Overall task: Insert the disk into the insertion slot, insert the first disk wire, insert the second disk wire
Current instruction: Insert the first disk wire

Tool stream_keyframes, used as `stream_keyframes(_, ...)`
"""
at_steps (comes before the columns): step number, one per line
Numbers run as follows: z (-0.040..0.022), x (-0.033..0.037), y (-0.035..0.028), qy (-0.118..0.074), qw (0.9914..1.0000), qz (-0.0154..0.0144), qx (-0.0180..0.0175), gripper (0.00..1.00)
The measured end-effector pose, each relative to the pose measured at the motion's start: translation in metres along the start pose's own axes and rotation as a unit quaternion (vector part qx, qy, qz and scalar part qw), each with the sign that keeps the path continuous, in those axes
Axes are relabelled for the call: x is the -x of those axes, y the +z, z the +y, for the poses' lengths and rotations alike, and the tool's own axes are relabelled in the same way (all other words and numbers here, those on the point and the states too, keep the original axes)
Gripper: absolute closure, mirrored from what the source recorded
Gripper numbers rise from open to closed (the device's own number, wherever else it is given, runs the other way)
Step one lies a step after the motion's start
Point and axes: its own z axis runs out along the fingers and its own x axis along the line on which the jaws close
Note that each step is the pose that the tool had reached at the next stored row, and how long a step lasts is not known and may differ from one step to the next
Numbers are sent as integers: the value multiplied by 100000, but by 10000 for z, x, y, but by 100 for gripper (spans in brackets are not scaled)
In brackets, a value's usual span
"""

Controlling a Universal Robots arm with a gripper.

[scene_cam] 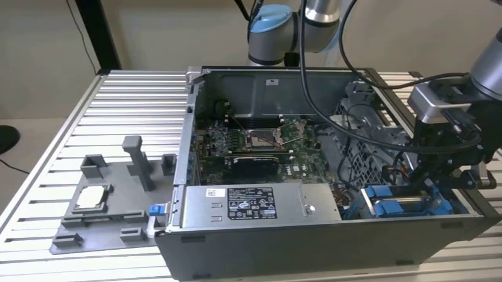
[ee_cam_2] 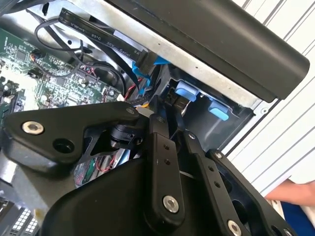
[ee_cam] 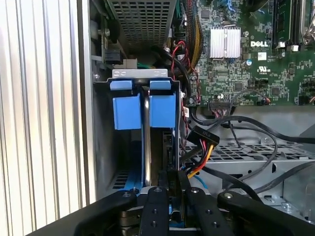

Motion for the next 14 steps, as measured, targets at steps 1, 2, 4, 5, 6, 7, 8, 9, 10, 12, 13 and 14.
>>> stream_keyframes(1, 0, 0, 3, -2, 100000, -1, 1, 100)
stream_keyframes(2, 0, 0, 5, -6, 100000, 13, 2, 100)
stream_keyframes(4, 0, -1, 6, -6, 100000, 73, 1, 100)
stream_keyframes(5, 0, 0, 6, -3, 100000, 104, 6, 100)
stream_keyframes(6, 1, 0, 11, 2, 100000, 85, 18, 100)
stream_keyframes(7, 1, 0, 8, 3, 100000, 92, 6, 100)
stream_keyframes(8, 1, 0, -4, 1, 100000, 117, -1, 100)
stream_keyframes(9, 1, 0, -18, 0, 100000, 127, 0, 100)
stream_keyframes(10, 0, 1, -34, -3, 100000, 113, 2, 100)
stream_keyframes(12, 0, 5, -78, -5, 100000, 146, 2, 100)
stream_keyframes(13, 0, 8, -97, -5, 100000, 146, 3, 100)
stream_keyframes(14, 0, 11, -111, -4, 100000, 139, 4, 100)
